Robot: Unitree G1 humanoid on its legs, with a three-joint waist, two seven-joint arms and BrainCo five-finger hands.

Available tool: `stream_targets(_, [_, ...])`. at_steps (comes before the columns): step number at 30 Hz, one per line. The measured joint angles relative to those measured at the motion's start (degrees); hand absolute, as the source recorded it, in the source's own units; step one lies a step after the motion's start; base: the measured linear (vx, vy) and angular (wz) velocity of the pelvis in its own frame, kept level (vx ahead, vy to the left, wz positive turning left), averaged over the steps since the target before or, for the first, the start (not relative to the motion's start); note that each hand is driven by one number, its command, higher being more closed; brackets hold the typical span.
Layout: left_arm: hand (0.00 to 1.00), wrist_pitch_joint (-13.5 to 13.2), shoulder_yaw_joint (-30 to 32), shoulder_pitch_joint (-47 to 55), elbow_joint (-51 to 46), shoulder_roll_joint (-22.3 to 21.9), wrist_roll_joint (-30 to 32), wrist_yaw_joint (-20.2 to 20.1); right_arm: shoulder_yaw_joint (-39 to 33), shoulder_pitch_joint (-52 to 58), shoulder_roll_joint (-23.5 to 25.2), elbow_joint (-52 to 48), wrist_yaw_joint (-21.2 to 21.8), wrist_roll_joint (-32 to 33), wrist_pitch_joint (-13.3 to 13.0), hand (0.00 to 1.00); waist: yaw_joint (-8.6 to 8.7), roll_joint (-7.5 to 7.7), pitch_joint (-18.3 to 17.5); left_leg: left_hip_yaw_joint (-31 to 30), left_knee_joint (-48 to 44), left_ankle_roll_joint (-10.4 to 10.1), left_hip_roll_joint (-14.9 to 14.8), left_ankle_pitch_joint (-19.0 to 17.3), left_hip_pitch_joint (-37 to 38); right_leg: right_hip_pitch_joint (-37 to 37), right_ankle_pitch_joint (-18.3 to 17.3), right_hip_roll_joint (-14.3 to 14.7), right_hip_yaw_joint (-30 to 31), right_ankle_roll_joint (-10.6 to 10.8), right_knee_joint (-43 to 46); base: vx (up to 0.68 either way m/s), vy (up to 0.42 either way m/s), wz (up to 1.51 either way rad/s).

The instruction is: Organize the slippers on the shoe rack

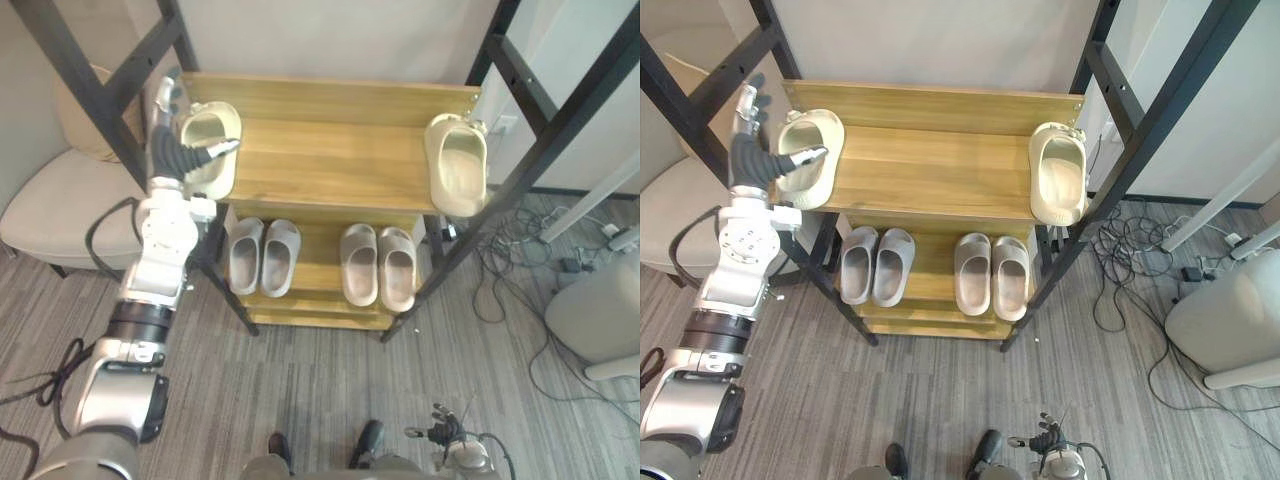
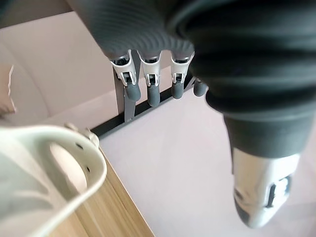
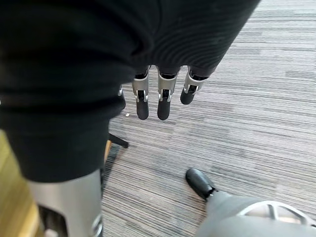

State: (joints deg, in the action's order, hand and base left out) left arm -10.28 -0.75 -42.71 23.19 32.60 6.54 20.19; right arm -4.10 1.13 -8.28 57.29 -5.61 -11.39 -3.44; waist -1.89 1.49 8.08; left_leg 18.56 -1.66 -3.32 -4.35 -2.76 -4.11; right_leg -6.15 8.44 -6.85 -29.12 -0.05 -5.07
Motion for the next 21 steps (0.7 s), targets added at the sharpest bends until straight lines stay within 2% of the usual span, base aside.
stream_targets(11, [0.00, 2.3, 0.9, -9.1, 10.2, 2.9, -2.2, 1.1, 2.1, -1.8, 1.3, -0.2, -1.7, 0.1, 0.0, 0.00, 0.54, 0.49, 2.6, 0.1, -2.0, 0.2, 0.1, -0.1, -5.0, -4.5, 1.0, 0.0, 1.1, -0.7, 0.0, -0.03, 0.004, -0.05])
stream_targets(14, [0.00, 2.4, 0.6, -11.5, 12.4, 4.2, -2.1, 1.0, 2.2, -2.4, 1.9, -0.3, -1.8, 0.2, -0.1, 0.00, 0.85, 0.81, 3.9, -0.2, -2.7, 0.3, 0.0, -0.2, -5.8, -5.1, 1.2, -0.1, 1.2, -0.9, 0.0, -0.01, 0.001, -0.01])
stream_targets(15, [0.00, 3.3, -0.2, -13.5, 14.2, 5.7, -2.0, 1.0, 2.5, -3.1, 2.1, -0.4, -2.1, 0.2, -0.1, 0.00, 1.28, 1.00, 5.3, -0.2, -3.0, 0.3, 0.0, -0.2, -6.0, -5.2, 1.4, -0.1, 1.4, -1.1, 0.0, -0.04, 0.003, -0.03])
stream_targets(21, [0.00, 4.5, -0.5, -17.9, 17.5, 7.5, 0.2, 1.0, 2.9, -3.4, 2.9, -2.3, -2.2, 0.8, -0.4, 0.00, 1.36, 0.96, 6.5, 0.3, -3.9, 0.4, -0.2, -0.3, -7.8, -7.0, 2.0, -0.1, 2.0, -1.5, 0.0, -0.04, 0.008, -0.05])
